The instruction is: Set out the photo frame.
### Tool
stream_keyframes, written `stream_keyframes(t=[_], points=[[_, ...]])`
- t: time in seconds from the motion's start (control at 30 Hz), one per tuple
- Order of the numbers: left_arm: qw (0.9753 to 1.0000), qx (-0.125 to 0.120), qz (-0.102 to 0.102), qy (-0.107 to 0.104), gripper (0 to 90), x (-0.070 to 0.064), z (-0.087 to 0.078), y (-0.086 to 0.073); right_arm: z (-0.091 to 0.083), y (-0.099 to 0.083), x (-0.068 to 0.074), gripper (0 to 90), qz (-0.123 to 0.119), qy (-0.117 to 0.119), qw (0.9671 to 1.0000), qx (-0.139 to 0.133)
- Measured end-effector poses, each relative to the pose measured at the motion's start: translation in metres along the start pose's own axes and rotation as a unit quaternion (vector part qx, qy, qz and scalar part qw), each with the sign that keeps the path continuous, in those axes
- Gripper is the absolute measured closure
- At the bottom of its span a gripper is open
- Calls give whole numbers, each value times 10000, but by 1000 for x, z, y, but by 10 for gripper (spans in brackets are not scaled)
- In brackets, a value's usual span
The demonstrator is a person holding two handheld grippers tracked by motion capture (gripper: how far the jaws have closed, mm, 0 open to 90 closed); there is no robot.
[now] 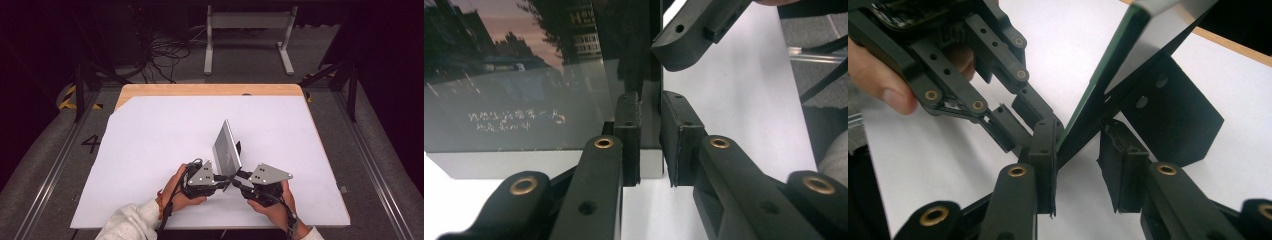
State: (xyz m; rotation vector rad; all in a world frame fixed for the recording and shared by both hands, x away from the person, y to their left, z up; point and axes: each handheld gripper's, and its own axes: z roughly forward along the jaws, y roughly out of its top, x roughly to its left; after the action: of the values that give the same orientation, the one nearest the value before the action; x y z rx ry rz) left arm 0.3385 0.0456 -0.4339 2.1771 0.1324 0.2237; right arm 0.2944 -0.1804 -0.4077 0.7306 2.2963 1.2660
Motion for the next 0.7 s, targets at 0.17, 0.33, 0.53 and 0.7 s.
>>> stream_keyframes(t=[0.17,0.33,0.53,0.7], points=[[9999,44,7,103,776,8,-7,-6,4,-2,2,639,72,-42,10000,0],[9994,109,-91,308,773,17,-18,-12,10,-4,6,621,76,-103,9999,66],[9974,199,-295,623,752,36,-29,-23,17,-3,8,583,181,-173,9996,85],[9951,224,-486,826,707,49,-33,-32,21,-5,8,597,182,-219,9995,108]])
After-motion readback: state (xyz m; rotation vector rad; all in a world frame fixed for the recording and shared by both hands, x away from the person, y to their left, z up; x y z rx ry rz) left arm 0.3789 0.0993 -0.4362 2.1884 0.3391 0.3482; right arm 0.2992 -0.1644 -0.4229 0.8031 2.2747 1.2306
